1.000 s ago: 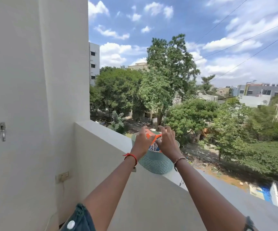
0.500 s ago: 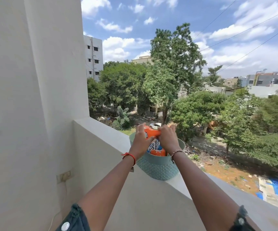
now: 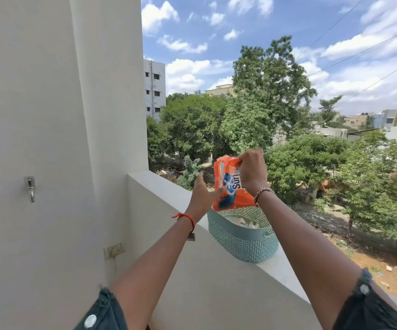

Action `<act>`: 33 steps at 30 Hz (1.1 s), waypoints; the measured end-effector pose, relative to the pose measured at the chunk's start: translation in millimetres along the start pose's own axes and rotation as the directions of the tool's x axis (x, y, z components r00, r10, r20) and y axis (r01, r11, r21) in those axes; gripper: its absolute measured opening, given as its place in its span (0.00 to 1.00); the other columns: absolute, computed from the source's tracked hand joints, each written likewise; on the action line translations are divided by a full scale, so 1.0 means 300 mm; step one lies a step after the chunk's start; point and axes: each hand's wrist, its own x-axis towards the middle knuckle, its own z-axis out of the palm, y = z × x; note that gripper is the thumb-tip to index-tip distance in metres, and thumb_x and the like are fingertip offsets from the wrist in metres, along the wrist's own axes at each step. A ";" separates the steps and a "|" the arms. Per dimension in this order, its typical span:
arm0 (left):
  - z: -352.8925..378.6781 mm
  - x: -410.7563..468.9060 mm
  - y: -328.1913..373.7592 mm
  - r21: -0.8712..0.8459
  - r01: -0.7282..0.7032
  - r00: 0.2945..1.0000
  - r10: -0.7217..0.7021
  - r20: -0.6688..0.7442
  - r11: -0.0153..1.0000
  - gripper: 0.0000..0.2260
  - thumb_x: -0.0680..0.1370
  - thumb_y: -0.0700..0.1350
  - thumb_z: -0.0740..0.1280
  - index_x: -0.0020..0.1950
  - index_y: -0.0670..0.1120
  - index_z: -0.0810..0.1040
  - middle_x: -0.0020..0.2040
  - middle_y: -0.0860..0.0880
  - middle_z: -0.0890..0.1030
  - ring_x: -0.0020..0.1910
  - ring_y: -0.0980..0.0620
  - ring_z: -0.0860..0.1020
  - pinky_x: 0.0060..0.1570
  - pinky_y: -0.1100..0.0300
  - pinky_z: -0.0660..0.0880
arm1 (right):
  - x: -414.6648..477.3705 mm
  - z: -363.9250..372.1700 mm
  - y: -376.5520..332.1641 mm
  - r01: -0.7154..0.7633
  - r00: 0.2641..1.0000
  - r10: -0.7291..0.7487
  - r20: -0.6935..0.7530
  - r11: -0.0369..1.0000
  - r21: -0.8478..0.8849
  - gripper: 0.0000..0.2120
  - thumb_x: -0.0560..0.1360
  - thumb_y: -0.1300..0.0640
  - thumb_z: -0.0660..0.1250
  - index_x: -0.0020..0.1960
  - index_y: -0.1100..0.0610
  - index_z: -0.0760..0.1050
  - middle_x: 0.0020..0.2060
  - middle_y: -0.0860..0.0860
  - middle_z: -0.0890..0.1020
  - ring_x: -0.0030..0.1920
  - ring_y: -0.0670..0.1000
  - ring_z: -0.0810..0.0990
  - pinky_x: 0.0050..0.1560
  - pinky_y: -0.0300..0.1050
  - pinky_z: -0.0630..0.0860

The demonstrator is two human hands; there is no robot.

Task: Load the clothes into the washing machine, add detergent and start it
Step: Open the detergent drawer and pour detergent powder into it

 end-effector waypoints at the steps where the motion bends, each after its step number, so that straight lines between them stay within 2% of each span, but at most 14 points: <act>1: -0.021 -0.004 0.008 -0.019 0.006 1.000 -0.006 0.003 1.000 0.41 0.73 0.49 0.71 0.77 0.42 0.49 0.77 0.43 0.55 0.75 0.46 0.56 0.71 0.51 0.58 | 0.011 -0.015 -0.025 0.009 1.000 -0.009 -0.014 1.000 0.009 0.11 0.77 0.65 0.62 0.38 0.66 0.76 0.38 0.59 0.78 0.50 0.55 0.71 0.58 0.47 0.74; 4: -0.091 -0.029 0.038 -0.065 0.011 1.000 -0.010 0.020 0.998 0.43 0.72 0.50 0.72 0.77 0.42 0.46 0.77 0.43 0.54 0.75 0.46 0.55 0.72 0.50 0.57 | 0.014 -0.055 -0.107 0.038 0.999 -0.037 -0.036 0.999 0.033 0.11 0.77 0.61 0.63 0.41 0.67 0.78 0.41 0.58 0.79 0.48 0.51 0.67 0.48 0.40 0.72; 7: -0.176 -0.075 0.057 -0.124 0.032 0.999 -0.027 0.041 0.992 0.45 0.71 0.49 0.72 0.77 0.43 0.44 0.76 0.43 0.55 0.74 0.45 0.57 0.70 0.50 0.58 | -0.021 -0.074 -0.203 0.120 0.992 -0.119 -0.027 0.993 0.020 0.11 0.77 0.60 0.63 0.44 0.67 0.80 0.41 0.58 0.80 0.47 0.51 0.68 0.54 0.43 0.73; 9: -0.244 -0.125 0.060 -0.180 0.057 0.997 -0.047 0.059 0.982 0.43 0.72 0.46 0.72 0.76 0.43 0.46 0.74 0.44 0.60 0.73 0.45 0.61 0.68 0.52 0.62 | -0.061 -0.075 -0.281 0.136 0.991 -0.136 0.004 0.990 0.036 0.10 0.77 0.60 0.64 0.44 0.66 0.80 0.41 0.57 0.81 0.48 0.51 0.69 0.47 0.41 0.73; 12: -0.361 -0.217 0.026 -0.282 0.080 0.996 -0.069 0.051 0.956 0.35 0.72 0.41 0.72 0.72 0.44 0.56 0.63 0.48 0.71 0.64 0.50 0.70 0.58 0.59 0.69 | -0.152 -0.066 -0.416 0.156 0.984 -0.163 0.076 0.983 0.092 0.09 0.76 0.64 0.65 0.40 0.67 0.80 0.38 0.58 0.82 0.45 0.54 0.74 0.39 0.46 0.77; 14: -0.456 -0.290 -0.013 -0.294 0.099 0.995 -0.091 0.039 0.951 0.26 0.71 0.41 0.73 0.66 0.45 0.66 0.57 0.50 0.75 0.58 0.50 0.74 0.50 0.63 0.74 | -0.229 -0.063 -0.517 0.162 0.975 -0.182 0.128 0.975 0.149 0.09 0.75 0.66 0.65 0.37 0.67 0.80 0.37 0.60 0.81 0.39 0.56 0.77 0.33 0.49 0.78; 17: -0.628 -0.413 -0.077 -0.258 0.174 0.984 -0.179 0.003 0.950 0.20 0.70 0.44 0.74 0.59 0.46 0.72 0.58 0.47 0.78 0.55 0.49 0.75 0.47 0.61 0.74 | -0.351 -0.053 -0.677 0.189 0.960 -0.226 0.168 0.959 0.211 0.10 0.75 0.65 0.65 0.37 0.67 0.80 0.35 0.59 0.81 0.37 0.53 0.75 0.26 0.41 0.69; 20: -0.813 -0.546 -0.110 -0.243 0.199 0.970 -0.227 -0.090 0.949 0.16 0.69 0.43 0.75 0.54 0.46 0.75 0.56 0.45 0.79 0.54 0.47 0.76 0.46 0.61 0.75 | -0.481 -0.050 -0.855 0.243 0.943 -0.291 0.158 0.933 0.267 0.06 0.74 0.65 0.67 0.40 0.65 0.82 0.37 0.59 0.82 0.44 0.55 0.77 0.33 0.49 0.77; 23: -0.980 -0.703 -0.109 -0.255 0.151 0.947 -0.213 -0.241 0.955 0.17 0.69 0.40 0.75 0.55 0.44 0.75 0.52 0.48 0.78 0.51 0.51 0.76 0.37 0.70 0.74 | -0.616 -0.077 -1.036 0.279 0.936 -0.323 0.141 0.923 0.266 0.08 0.74 0.66 0.65 0.49 0.62 0.82 0.45 0.56 0.82 0.55 0.55 0.73 0.36 0.47 0.70; 25: -1.086 -0.811 -0.123 -0.238 0.145 0.921 -0.219 -0.324 0.960 0.20 0.69 0.39 0.75 0.58 0.41 0.75 0.52 0.50 0.77 0.52 0.51 0.75 0.43 0.68 0.76 | -0.708 -0.086 -1.143 0.275 0.935 -0.333 0.126 0.901 0.337 0.11 0.74 0.64 0.66 0.54 0.57 0.81 0.51 0.53 0.80 0.57 0.54 0.72 0.38 0.44 0.68; 27: -1.189 -0.924 -0.149 -0.244 0.158 0.888 -0.246 -0.389 0.957 0.22 0.67 0.39 0.76 0.58 0.40 0.76 0.56 0.48 0.79 0.55 0.48 0.77 0.56 0.55 0.76 | -0.808 -0.075 -1.237 0.212 0.939 -0.312 0.142 0.855 0.473 0.18 0.72 0.62 0.68 0.61 0.55 0.76 0.58 0.51 0.77 0.61 0.53 0.71 0.44 0.43 0.69; 28: -1.238 -0.985 -0.165 -0.264 0.164 0.866 -0.267 -0.422 0.950 0.21 0.65 0.39 0.77 0.56 0.40 0.77 0.57 0.45 0.80 0.56 0.45 0.78 0.59 0.49 0.75 | -0.866 -0.065 -1.279 0.161 0.939 -0.298 0.170 0.820 0.549 0.23 0.71 0.61 0.70 0.65 0.55 0.72 0.61 0.51 0.74 0.63 0.52 0.70 0.47 0.42 0.69; 30: -1.330 -1.118 -0.203 -0.316 0.173 0.821 -0.314 -0.477 0.933 0.19 0.64 0.36 0.78 0.51 0.40 0.78 0.54 0.43 0.81 0.53 0.43 0.79 0.56 0.45 0.76 | -0.998 -0.037 -1.347 0.043 0.933 -0.270 0.239 0.741 0.671 0.33 0.68 0.60 0.73 0.70 0.56 0.65 0.66 0.53 0.69 0.66 0.52 0.66 0.57 0.43 0.69; 33: -1.451 -1.316 -0.269 -0.433 0.163 0.752 -0.396 -0.528 0.887 0.17 0.63 0.34 0.77 0.49 0.42 0.79 0.50 0.41 0.82 0.49 0.40 0.81 0.50 0.42 0.78 | -1.219 0.031 -1.412 -0.165 0.918 -0.170 0.359 0.658 0.735 0.46 0.63 0.54 0.78 0.73 0.57 0.56 0.69 0.56 0.64 0.70 0.54 0.62 0.69 0.51 0.65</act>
